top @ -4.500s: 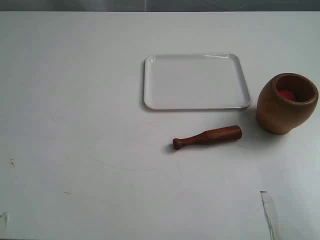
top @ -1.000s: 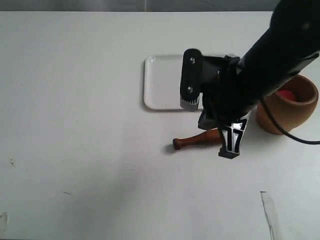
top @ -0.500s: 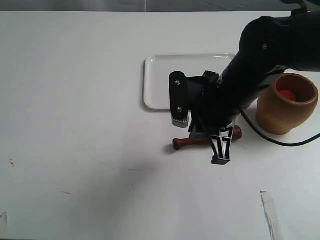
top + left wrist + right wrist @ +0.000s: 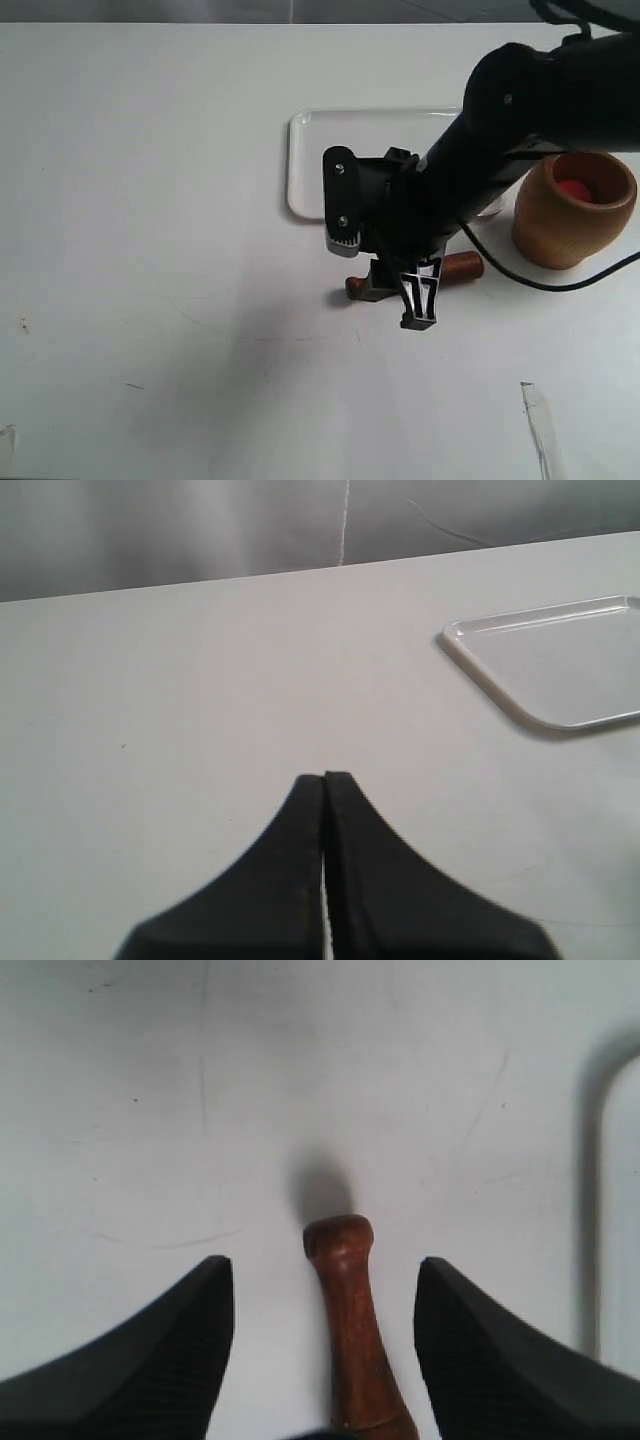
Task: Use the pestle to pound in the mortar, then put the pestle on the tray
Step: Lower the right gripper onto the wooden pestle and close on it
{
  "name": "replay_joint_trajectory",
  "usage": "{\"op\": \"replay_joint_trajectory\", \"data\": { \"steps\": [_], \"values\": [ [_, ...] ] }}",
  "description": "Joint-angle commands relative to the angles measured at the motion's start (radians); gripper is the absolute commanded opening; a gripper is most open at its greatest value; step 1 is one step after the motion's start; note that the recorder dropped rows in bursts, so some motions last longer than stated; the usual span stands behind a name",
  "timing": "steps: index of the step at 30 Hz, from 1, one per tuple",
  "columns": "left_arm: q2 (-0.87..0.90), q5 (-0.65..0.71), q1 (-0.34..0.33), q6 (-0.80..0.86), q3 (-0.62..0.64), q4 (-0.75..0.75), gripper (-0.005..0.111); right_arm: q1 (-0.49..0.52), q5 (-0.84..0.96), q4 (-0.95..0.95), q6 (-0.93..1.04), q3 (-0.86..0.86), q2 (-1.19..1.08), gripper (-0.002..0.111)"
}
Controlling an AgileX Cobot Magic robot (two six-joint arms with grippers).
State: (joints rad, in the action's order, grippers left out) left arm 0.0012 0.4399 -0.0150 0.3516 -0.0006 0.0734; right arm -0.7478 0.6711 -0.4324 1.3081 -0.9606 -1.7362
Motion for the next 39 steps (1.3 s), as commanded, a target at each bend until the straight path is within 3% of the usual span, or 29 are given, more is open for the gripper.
{"op": "replay_joint_trajectory", "data": {
  "steps": [1,23,32,39],
  "values": [
    [-0.001,-0.003,0.008,-0.008,0.001,-0.007,0.000,-0.001,-0.060,-0.005,0.000,-0.007,-0.049,0.051],
    [-0.001,-0.003,0.008,-0.008,0.001,-0.007,0.000,-0.001,-0.112,0.091,-0.047,-0.007,-0.144,0.051],
    [-0.001,-0.003,0.008,-0.008,0.001,-0.007,0.000,-0.001,-0.089,0.154,-0.089,-0.007,-0.144,0.037],
    [-0.001,-0.003,0.008,-0.008,0.001,-0.007,0.000,-0.001,-0.074,0.165,-0.109,-0.007,-0.144,0.036]
  ]
}}
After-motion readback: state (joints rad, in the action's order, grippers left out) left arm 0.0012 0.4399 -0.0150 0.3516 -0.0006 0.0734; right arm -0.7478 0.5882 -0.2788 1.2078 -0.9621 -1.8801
